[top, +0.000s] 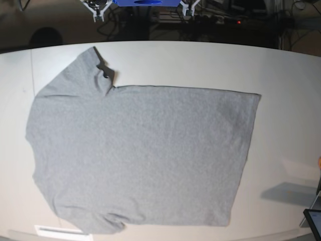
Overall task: Fold the T-shirt properly
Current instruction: 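Move both grippers out from the rest pose toward the grey T-shirt, then lower the right gripper onto the shirt's shoulder edge and pinch it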
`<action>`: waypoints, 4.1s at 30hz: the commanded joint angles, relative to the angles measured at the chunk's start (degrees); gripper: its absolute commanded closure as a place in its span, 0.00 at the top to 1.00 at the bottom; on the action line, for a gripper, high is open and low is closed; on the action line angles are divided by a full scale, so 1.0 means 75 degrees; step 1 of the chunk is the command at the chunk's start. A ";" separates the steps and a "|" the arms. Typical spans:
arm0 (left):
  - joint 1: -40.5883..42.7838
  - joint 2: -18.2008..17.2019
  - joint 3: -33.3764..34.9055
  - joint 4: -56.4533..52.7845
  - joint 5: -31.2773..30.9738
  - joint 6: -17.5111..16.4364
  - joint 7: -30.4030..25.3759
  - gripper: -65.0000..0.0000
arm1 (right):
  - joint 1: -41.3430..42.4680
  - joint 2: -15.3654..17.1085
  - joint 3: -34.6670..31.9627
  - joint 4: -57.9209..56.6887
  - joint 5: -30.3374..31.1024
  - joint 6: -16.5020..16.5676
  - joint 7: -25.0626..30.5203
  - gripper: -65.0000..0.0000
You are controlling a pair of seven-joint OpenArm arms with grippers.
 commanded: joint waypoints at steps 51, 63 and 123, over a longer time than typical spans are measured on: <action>0.3784 -0.1406 0.1601 0.5653 -0.0016 0.0004 -0.3465 0.00 | -0.5826 -0.0010 0.0046 0.9947 0.0013 -0.0016 -0.0034 0.09; 0.5038 -0.1382 0.0406 0.8431 -0.0004 0.0004 -0.3430 0.00 | -0.6775 -0.0022 0.0503 1.1998 0.0001 -0.0016 -0.0105 0.09; 0.4804 -0.1371 -0.1634 1.1444 -0.0016 0.0508 -0.2879 0.00 | -0.5603 0.1689 0.0303 1.3557 0.7492 0.1144 -0.1066 0.52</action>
